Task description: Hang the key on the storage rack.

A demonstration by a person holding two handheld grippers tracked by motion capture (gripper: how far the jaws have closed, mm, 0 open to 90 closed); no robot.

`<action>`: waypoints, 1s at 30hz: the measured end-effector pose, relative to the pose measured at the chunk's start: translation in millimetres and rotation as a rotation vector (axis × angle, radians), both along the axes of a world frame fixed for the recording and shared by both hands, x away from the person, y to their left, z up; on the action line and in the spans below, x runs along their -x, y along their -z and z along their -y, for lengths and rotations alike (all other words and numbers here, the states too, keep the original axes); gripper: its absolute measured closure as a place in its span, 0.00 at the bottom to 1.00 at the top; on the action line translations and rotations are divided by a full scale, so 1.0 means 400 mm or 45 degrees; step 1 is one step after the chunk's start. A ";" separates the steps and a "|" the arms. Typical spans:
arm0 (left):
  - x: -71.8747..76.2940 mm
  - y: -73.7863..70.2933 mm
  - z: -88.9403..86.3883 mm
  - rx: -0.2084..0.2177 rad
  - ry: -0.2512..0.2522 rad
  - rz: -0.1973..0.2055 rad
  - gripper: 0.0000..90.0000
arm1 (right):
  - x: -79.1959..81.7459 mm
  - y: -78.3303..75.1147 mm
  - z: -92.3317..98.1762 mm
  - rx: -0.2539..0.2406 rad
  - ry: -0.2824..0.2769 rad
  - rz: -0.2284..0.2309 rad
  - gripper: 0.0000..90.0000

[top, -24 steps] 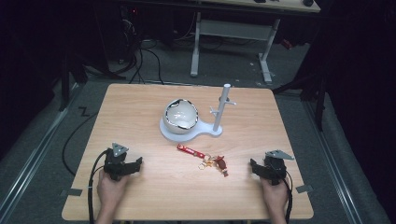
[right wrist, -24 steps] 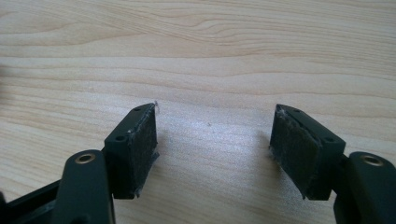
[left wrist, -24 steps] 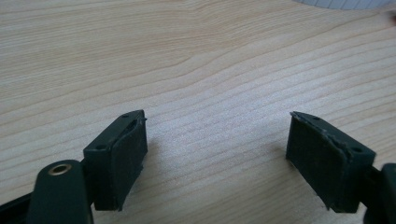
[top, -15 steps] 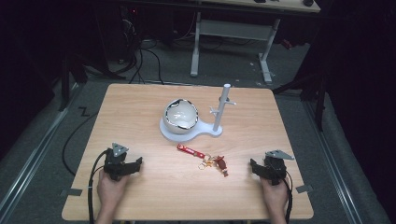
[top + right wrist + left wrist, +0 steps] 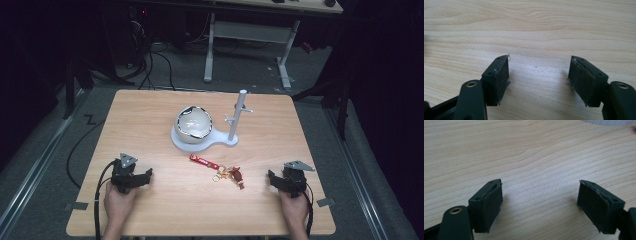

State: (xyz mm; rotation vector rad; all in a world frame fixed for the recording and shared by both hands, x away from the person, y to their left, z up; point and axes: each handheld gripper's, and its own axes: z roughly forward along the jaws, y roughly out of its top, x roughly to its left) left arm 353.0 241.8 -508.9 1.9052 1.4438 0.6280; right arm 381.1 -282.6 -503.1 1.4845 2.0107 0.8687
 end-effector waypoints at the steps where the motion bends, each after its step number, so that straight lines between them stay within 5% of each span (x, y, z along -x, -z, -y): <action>1: 0.000 0.000 0.000 0.000 0.000 0.000 0.23 | 0.000 0.000 0.000 0.000 -0.001 0.000 0.37; 8: 0.000 0.000 0.000 0.000 0.000 0.000 0.23 | 0.000 0.000 0.000 -0.001 -0.006 -0.001 0.35; 17: 0.000 0.000 0.000 0.001 0.000 0.000 0.23 | 0.015 -0.007 0.007 -0.044 0.007 0.024 0.48; 30: 0.000 0.000 0.000 0.001 0.000 0.000 0.23 | 0.044 -0.023 -0.018 -0.092 -0.083 0.048 0.54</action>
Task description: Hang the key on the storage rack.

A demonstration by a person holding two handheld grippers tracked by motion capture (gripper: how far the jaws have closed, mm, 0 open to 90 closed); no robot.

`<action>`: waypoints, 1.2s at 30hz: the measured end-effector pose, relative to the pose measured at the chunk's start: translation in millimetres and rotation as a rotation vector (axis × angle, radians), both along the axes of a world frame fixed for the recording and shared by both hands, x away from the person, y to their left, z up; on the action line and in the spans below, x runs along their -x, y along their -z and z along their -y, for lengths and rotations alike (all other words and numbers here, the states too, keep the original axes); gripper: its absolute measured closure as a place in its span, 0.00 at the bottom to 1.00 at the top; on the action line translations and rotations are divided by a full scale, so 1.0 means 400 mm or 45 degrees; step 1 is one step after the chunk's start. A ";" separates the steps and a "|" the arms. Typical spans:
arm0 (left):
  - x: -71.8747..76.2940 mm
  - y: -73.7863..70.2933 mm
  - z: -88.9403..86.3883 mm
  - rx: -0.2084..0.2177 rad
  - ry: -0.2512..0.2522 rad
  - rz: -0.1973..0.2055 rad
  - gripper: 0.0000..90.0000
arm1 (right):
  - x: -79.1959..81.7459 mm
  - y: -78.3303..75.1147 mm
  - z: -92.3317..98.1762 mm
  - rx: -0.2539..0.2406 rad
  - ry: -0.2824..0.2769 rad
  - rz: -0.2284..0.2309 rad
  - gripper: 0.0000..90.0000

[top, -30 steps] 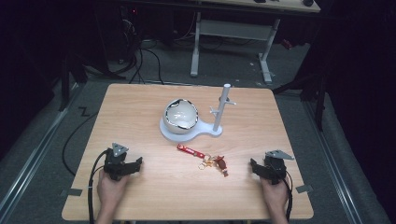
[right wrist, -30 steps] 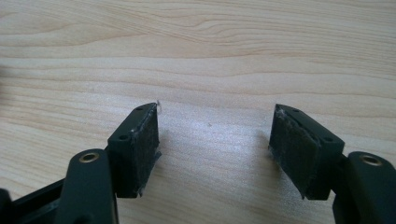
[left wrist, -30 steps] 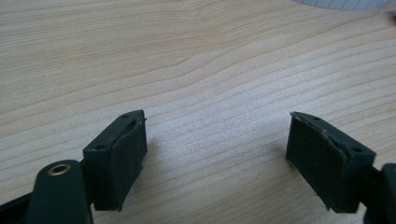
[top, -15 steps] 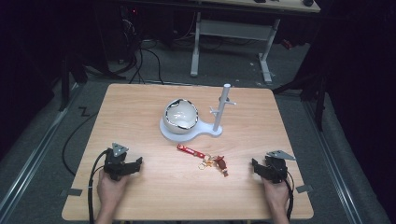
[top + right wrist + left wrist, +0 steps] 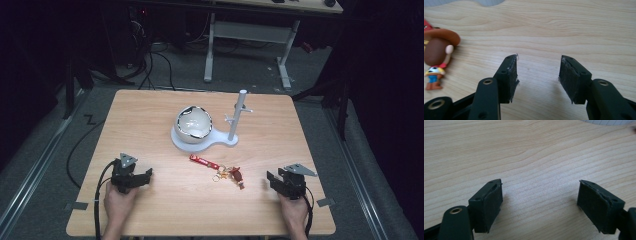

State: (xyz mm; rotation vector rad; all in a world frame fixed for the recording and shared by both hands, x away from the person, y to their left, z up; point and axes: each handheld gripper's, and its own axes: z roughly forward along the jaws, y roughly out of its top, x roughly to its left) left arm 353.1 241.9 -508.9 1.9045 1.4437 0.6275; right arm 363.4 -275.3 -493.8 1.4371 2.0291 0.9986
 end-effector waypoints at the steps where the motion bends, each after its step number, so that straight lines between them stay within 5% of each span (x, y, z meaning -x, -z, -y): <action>1: 0.000 0.000 0.000 0.000 0.000 0.000 0.23 | 0.000 0.000 0.000 0.000 0.000 0.000 0.54; 14: 0.000 0.000 0.000 0.000 0.000 0.000 0.23 | 0.028 -0.018 -0.069 -0.030 -0.144 0.011 0.61; 36: 0.000 0.000 0.000 0.002 0.000 0.000 0.23 | 0.024 -0.028 -0.152 -0.098 -0.284 0.007 0.66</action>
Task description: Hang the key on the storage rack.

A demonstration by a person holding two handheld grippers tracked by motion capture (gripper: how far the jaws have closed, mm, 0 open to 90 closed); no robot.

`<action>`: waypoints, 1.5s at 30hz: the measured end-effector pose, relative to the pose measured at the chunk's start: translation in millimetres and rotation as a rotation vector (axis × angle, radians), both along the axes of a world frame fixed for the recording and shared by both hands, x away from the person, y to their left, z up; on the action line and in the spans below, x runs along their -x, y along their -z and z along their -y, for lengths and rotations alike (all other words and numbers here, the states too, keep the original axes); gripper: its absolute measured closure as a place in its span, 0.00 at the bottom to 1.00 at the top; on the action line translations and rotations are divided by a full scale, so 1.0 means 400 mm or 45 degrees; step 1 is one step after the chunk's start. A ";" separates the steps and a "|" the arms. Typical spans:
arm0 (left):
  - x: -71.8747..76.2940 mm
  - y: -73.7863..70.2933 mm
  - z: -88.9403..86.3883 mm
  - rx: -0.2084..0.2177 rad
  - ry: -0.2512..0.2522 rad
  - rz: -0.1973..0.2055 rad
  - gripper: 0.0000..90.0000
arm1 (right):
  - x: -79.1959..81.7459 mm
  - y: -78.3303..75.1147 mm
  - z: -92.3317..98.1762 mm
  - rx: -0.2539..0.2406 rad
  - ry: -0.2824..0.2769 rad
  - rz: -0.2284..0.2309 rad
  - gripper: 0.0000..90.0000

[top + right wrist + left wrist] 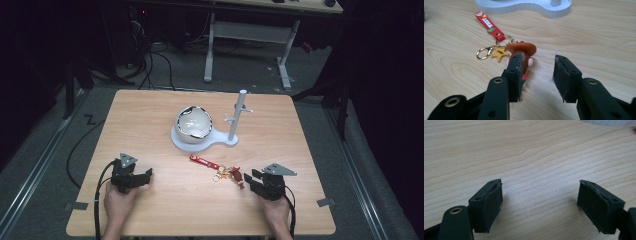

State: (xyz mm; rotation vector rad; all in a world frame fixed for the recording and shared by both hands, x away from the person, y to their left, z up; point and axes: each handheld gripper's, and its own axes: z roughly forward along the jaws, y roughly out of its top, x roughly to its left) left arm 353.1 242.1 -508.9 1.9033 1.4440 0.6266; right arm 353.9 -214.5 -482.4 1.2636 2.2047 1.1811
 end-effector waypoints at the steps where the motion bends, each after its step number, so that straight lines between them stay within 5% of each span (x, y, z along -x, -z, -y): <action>1: 0.000 0.000 0.000 0.000 0.000 0.000 0.23 | -0.003 0.000 -0.008 -0.012 -0.016 -0.004 0.65; 26: 0.000 0.000 0.001 -0.003 0.001 0.000 0.23 | -0.055 0.032 -0.071 -0.022 -0.020 -0.105 0.59; 45: 0.000 0.000 0.001 -0.002 0.001 0.000 0.23 | -0.061 0.051 -0.087 -0.025 -0.061 -0.138 0.72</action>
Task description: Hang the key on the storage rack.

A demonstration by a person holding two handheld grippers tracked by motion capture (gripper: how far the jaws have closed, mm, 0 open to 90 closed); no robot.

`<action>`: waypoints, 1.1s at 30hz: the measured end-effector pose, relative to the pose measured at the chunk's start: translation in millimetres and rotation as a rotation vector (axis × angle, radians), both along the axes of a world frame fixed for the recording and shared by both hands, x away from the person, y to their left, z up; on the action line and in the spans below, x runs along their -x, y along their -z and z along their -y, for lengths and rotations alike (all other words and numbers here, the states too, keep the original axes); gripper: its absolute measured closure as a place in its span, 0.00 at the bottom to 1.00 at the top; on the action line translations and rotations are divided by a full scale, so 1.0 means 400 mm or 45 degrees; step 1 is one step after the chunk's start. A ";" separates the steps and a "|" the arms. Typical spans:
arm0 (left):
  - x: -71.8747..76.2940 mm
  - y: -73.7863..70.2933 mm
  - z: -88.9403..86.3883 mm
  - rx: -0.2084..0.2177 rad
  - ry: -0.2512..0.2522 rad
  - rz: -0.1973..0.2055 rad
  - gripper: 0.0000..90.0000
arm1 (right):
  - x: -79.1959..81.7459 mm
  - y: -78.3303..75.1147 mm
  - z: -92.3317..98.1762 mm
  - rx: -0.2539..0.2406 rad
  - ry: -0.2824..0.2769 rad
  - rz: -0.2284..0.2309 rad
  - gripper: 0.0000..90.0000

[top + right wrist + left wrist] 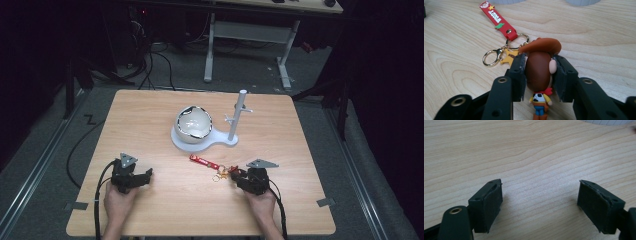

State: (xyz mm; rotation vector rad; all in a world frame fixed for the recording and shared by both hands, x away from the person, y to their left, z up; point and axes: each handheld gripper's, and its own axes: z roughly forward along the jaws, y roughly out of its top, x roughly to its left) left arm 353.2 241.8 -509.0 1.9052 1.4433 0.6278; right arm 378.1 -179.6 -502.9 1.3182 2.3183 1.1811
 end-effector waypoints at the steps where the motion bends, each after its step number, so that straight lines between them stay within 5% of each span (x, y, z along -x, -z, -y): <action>1: 0.000 0.000 0.000 0.000 0.000 0.000 0.23 | -0.001 0.000 0.002 -0.010 -0.008 -0.011 0.73; 13: 0.000 0.000 0.000 0.000 0.000 0.000 0.23 | 0.006 -0.017 0.016 -0.017 -0.006 0.034 0.74; 33: 0.000 0.000 0.000 0.000 0.000 0.000 0.23 | 0.015 -0.174 0.063 -0.097 -0.040 0.237 0.74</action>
